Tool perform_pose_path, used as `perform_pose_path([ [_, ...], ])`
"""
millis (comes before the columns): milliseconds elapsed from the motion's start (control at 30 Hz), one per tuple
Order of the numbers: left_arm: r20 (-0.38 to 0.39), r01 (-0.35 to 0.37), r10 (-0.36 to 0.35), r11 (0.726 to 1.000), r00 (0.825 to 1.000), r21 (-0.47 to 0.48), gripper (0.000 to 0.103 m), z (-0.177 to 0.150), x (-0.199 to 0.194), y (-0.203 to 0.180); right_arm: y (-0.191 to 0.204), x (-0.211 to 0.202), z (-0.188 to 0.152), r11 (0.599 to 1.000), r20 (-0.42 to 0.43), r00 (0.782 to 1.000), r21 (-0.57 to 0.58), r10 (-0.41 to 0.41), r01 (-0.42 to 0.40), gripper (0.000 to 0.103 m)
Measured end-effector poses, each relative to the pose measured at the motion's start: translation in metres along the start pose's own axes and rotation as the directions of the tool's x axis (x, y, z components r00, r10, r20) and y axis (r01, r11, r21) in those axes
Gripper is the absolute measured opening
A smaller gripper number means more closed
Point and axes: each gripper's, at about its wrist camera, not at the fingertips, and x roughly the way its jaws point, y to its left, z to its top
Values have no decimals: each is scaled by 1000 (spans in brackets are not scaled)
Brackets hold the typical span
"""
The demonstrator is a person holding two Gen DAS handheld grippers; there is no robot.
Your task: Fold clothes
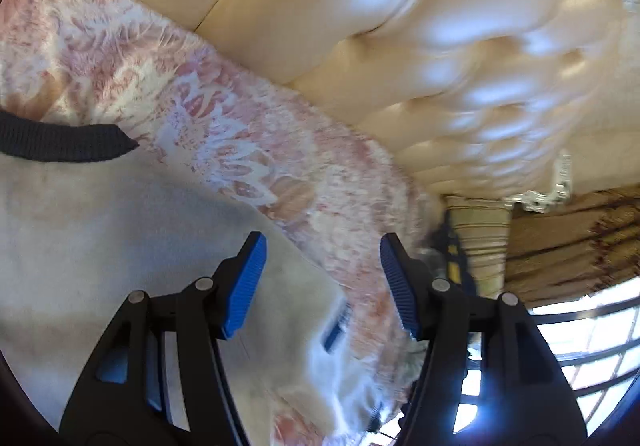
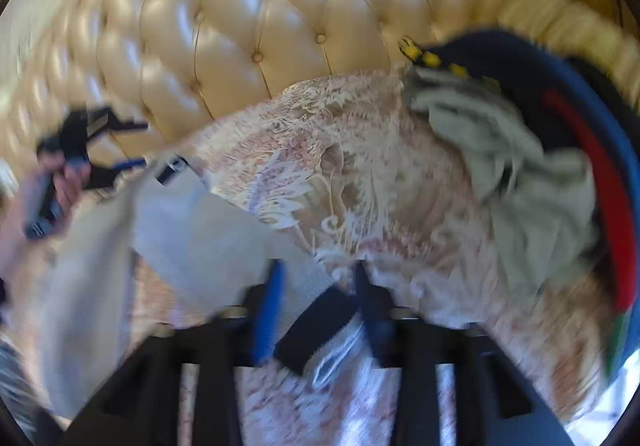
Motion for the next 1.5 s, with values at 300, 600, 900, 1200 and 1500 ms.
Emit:
perform_pose_path([
  [300, 13, 201, -203, 977, 979, 75, 62, -124, -113, 10, -24, -22, -20, 964, 16, 968, 90, 249, -249, 84],
  [600, 60, 153, -155, 988, 986, 36, 62, -234, -190, 67, -11, 4, -45, 960, -30, 970, 155, 240, -232, 82],
  [900, 118, 151, -147, 988, 982, -29, 62, -257, -223, 88, -33, 17, -50, 867, -7, 938, 383, 347, -318, 50],
  [1200, 164, 186, -184, 982, 969, 2, 62, -277, -280, 81, -51, 28, -46, 765, 24, 925, 553, 380, -329, 38],
  [1500, 273, 194, -183, 981, 944, -10, 62, -312, -355, 111, -53, 23, -17, 821, 1, 950, 503, 313, -271, 5],
])
